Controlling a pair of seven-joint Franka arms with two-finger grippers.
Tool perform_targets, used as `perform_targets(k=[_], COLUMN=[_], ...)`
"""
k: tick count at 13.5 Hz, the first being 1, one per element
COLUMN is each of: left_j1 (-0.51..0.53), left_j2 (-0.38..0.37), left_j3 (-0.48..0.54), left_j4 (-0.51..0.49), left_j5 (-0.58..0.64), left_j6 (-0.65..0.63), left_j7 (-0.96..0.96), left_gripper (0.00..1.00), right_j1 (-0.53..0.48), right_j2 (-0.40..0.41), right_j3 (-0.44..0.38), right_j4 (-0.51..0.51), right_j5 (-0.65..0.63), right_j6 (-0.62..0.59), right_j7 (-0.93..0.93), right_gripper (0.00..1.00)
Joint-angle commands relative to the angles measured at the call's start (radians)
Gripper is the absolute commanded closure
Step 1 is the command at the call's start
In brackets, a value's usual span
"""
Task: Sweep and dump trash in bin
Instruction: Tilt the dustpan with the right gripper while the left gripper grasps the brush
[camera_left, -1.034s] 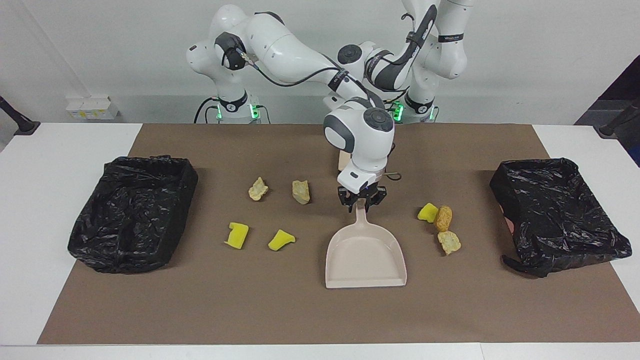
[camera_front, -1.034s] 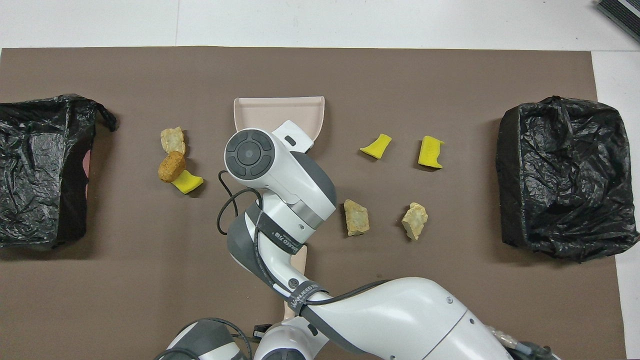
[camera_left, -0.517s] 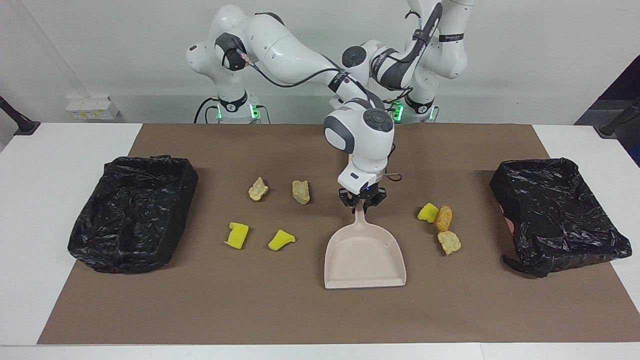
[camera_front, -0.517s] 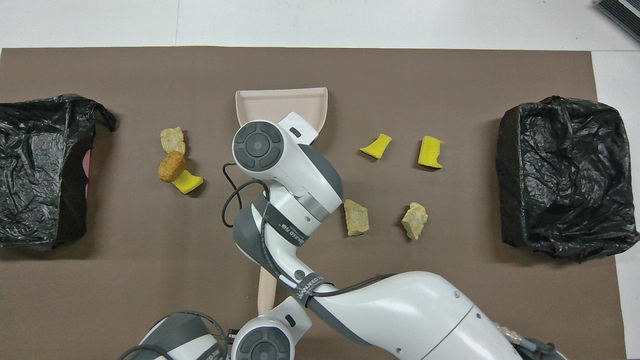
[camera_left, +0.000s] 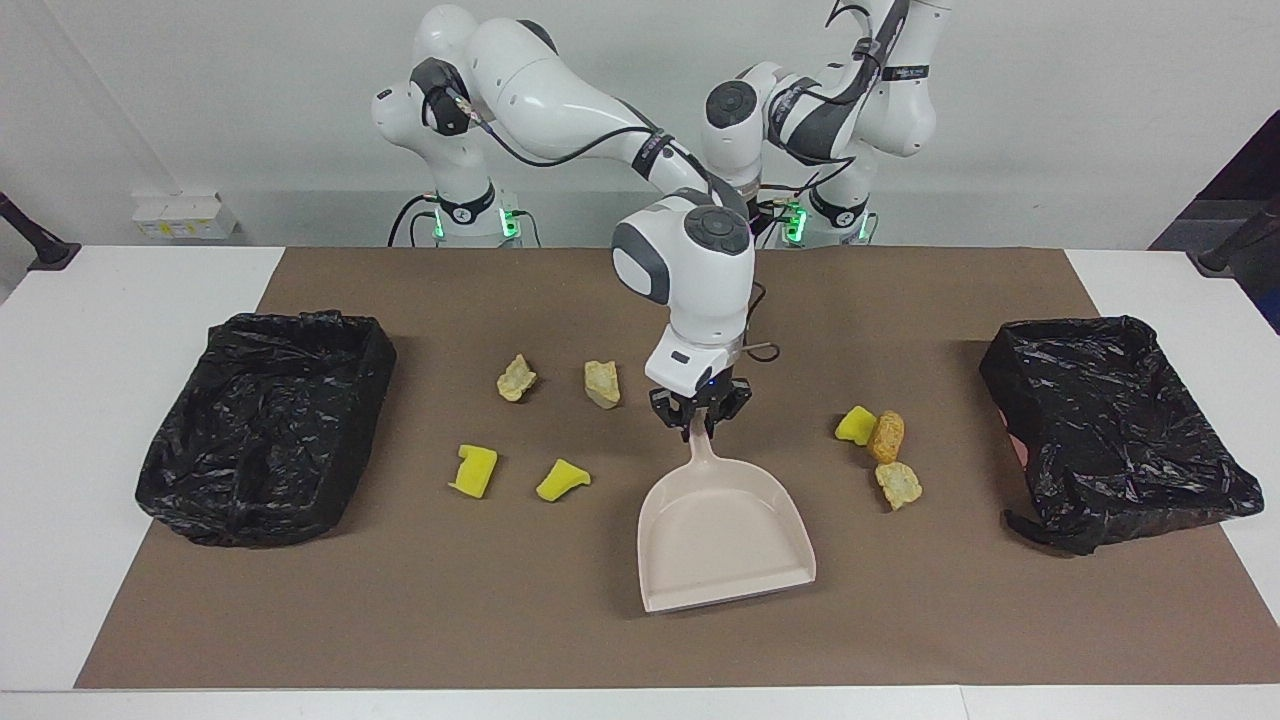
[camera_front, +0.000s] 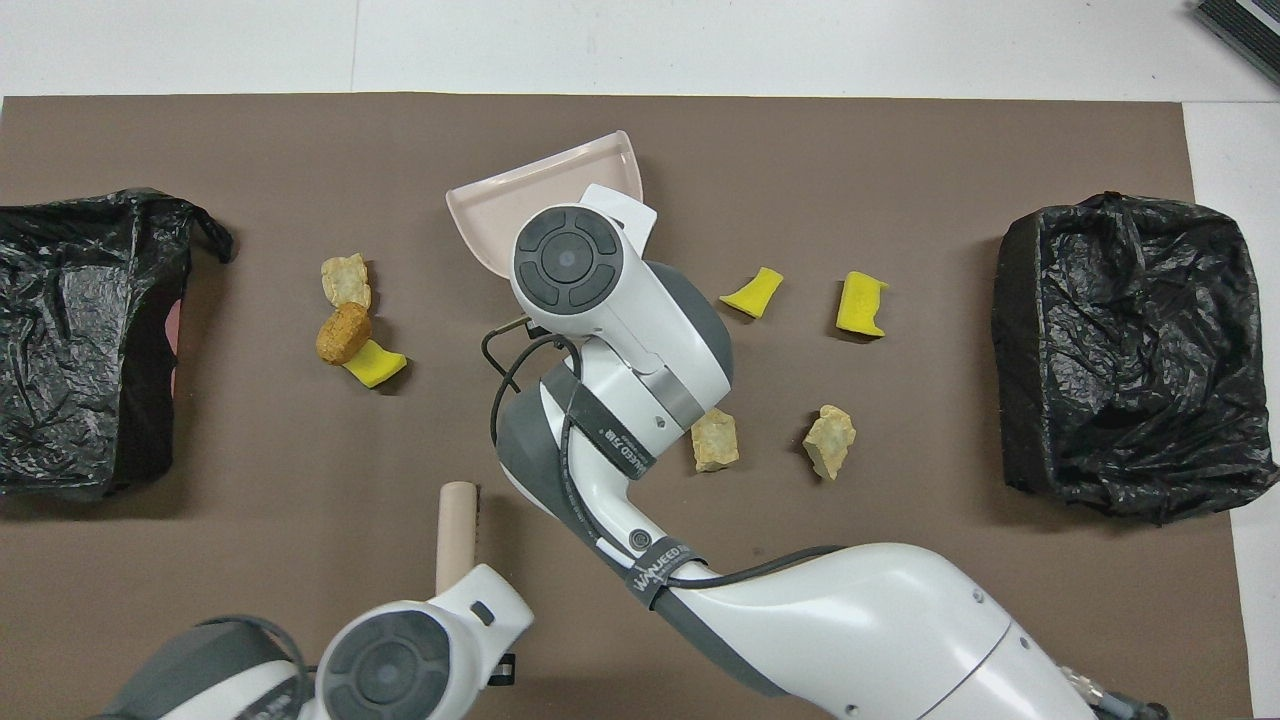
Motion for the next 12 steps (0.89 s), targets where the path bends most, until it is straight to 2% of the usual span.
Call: perform_targets(k=[1,4,6,7,9,10,12], left_j1=[0.23,0.427,0.551,0.588,0.628,0.631,0.616], left_j2=[-0.021,0.043,0.124,0.137,0.156,0.196,0.248], left_j3=[-0.009,-0.007,-0.007,-0.006,-0.006,-0.006,-0.007], left_j4=[0.076,0.125,0.186,0.196,0.209,0.208,0.197], left_j5=[-0.009,0.059,0.065,0.065,0.065,0.065,0.064], left_j6=[-0.098,-0.06,-0.057,-0.052,-0.049,-0.036,0.071], left_j7=[0.132,0.246,0.304,0.321,0.359,0.358,0.336], left_gripper=[1.0,1.0,1.0,1.0,1.0,1.0,1.0], right_j1=[-0.011,-0.043,-0.056,-0.062,-0.077,-0.085,-0.103], right_j2=[-0.053,-0.063,-0.063,-0.062,-0.062,-0.062,-0.063], right_j3=[0.007,0.007,0.007,0.007,0.007,0.007,0.005], right_j4=[-0.063,-0.065,-0.071,-0.071,-0.073,-0.076,-0.094], right_j5=[0.006,0.009,0.007,0.007,0.006,0.006,0.001], right_j6=[0.005,-0.024,-0.025,-0.022,-0.016,-0.018,-0.021], right_j7=[-0.189,-0.428,-0.552,-0.609,-0.755,-0.854,-1.006], right_gripper=[1.0,1.0,1.0,1.0,1.0,1.0,1.0])
